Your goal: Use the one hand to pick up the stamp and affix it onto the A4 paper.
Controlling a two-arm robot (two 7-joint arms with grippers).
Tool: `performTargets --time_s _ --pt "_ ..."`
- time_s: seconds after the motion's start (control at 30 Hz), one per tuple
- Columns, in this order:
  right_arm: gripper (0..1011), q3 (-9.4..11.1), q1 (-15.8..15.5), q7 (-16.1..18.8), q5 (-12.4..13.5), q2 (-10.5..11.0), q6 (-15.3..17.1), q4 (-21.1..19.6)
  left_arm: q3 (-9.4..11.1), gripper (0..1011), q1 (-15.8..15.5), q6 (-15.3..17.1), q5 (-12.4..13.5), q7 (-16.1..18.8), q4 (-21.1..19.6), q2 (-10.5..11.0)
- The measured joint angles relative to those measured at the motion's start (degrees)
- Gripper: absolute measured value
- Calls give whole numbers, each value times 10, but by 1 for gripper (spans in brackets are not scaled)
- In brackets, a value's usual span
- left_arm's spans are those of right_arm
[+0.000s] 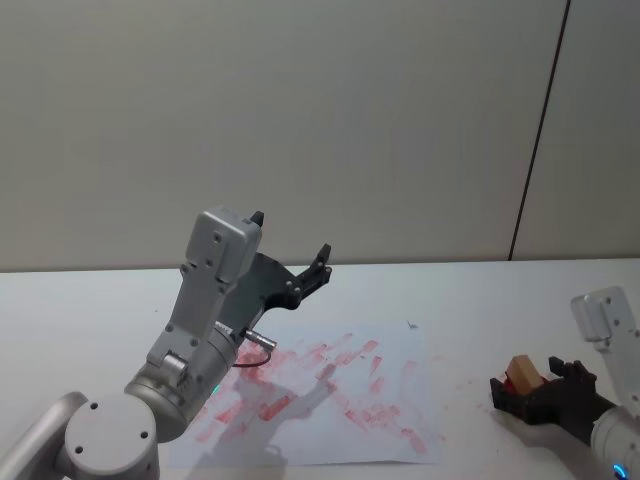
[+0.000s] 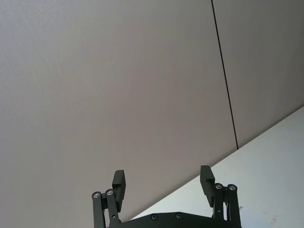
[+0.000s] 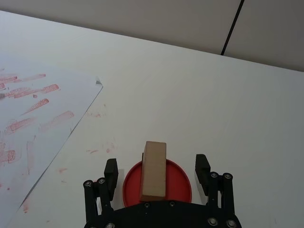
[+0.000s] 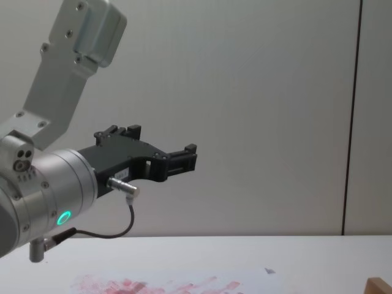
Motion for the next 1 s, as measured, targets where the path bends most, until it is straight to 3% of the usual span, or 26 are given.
performTargets --time_s 1.0 --pt "976 -6 6 13 -18 -8 -9 9 0 1001 0 0 0 0 0 0"
